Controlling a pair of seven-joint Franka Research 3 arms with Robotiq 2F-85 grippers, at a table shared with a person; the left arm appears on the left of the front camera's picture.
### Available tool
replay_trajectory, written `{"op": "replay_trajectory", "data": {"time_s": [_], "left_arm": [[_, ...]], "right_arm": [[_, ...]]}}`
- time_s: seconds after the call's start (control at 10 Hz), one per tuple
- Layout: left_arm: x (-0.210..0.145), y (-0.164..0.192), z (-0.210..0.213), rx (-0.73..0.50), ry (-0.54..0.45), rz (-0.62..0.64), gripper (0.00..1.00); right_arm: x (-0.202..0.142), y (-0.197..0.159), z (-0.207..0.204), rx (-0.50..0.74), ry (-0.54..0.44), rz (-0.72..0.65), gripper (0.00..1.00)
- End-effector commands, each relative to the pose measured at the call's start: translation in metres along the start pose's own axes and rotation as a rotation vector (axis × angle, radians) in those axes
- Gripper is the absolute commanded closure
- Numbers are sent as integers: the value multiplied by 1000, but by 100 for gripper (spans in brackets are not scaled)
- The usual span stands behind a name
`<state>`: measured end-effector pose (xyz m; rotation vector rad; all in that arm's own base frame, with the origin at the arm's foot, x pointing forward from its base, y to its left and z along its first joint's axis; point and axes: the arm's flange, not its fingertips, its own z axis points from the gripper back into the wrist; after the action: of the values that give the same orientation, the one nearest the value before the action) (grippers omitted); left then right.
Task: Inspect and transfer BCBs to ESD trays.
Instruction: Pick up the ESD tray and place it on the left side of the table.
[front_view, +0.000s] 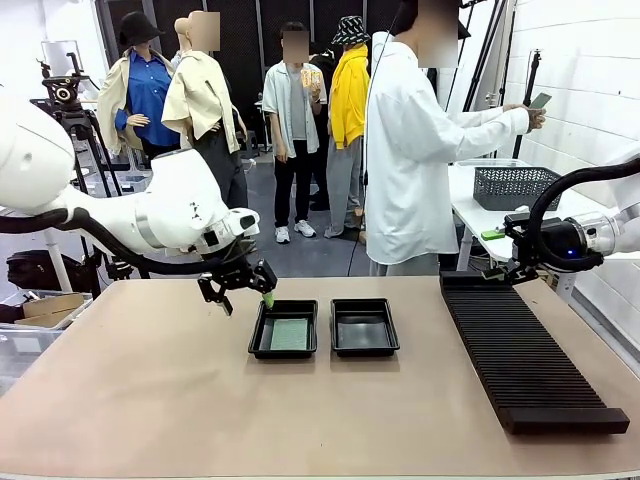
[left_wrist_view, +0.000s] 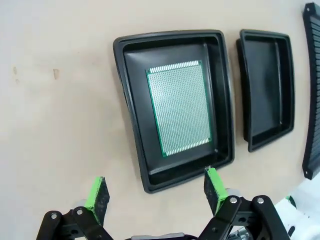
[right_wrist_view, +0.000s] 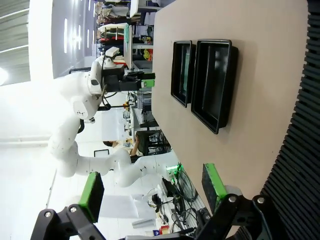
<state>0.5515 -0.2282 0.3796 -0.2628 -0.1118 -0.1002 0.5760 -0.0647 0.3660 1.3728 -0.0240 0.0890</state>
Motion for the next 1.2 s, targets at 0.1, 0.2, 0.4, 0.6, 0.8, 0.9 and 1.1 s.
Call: {"op": "replay_trajectory", "data": {"time_s": [0.1,0.2,0.4,0.6,0.8,0.9,1.1], "left_arm": [[31,-5,-19,37,0,71,0],[36,-4,-28,47,5,90,0],[45,1,-43,56,12,103,0],[48,4,-53,48,39,121,0],[47,8,-60,48,51,120,0],[46,9,-63,47,57,120,2],[45,9,-64,44,65,114,12]], "right_arm": [[3,2,-1,2,-14,-19,0],[3,2,-1,2,-14,-19,0],[3,2,-1,2,-14,-19,0],[3,2,-1,2,-14,-19,0],[3,2,-1,2,-14,-19,0],[3,2,-1,2,-14,-19,0],[3,2,-1,2,-14,-19,0]]}}
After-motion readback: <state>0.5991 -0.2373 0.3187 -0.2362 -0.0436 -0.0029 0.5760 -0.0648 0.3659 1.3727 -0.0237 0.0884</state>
